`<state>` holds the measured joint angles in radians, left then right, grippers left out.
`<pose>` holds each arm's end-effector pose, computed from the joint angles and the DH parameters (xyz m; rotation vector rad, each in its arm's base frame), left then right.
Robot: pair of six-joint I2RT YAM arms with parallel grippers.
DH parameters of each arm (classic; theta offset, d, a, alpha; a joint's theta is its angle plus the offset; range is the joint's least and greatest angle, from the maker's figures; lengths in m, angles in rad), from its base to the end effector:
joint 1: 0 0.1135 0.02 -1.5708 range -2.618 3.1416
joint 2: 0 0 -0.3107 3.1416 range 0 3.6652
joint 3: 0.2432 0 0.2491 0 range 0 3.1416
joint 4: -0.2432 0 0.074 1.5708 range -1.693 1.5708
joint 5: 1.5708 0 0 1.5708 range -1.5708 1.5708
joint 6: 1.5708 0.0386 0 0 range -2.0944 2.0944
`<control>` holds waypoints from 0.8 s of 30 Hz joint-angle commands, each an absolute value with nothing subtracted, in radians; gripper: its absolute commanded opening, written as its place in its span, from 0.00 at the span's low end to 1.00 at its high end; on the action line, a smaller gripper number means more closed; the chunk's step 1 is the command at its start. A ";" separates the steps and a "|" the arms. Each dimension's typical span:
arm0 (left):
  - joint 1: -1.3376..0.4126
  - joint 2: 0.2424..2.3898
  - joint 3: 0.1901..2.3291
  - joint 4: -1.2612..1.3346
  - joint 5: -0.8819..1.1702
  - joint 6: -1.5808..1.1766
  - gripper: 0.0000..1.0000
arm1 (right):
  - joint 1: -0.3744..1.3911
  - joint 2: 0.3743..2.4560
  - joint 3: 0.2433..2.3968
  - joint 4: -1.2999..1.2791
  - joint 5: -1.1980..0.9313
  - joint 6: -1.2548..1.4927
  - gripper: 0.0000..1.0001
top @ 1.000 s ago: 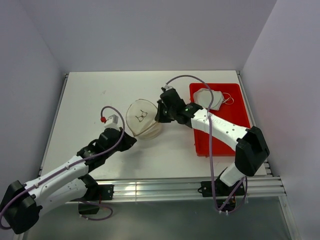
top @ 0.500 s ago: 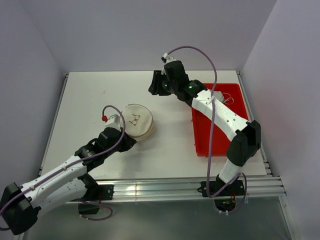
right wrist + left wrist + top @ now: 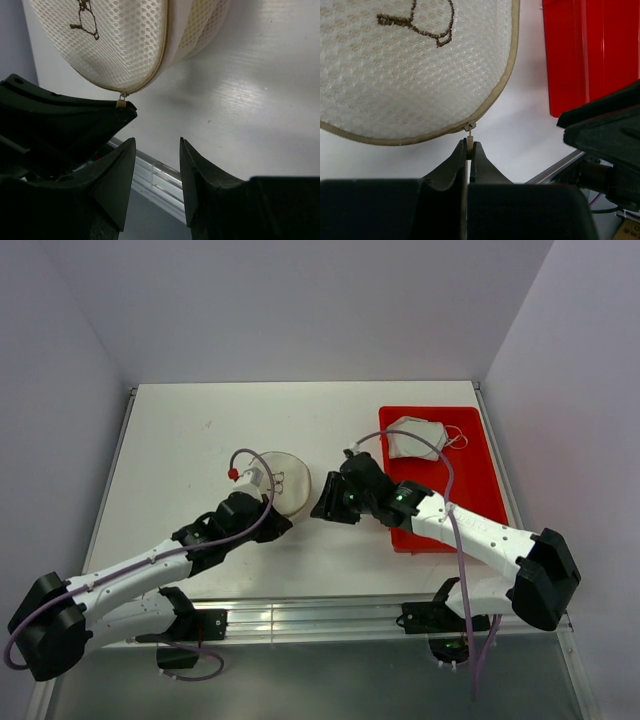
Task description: Place the bra in the laundry bag and zip it closed
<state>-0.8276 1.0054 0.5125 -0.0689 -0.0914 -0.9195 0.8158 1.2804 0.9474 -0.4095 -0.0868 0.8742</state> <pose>0.1312 -0.1376 0.2544 -0.1619 2.2704 -0.8963 0.1771 0.1931 0.3128 0.0254 2.5072 0.8965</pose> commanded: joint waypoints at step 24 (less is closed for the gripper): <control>-0.885 1.117 0.609 0.064 -0.051 -0.882 0.00 | 0.834 1.407 0.770 0.026 -0.037 1.223 0.46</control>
<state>-0.8783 1.1240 0.5716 0.0261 -0.0669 -0.9028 0.8288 1.3861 0.7769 -0.0467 -0.0528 1.1999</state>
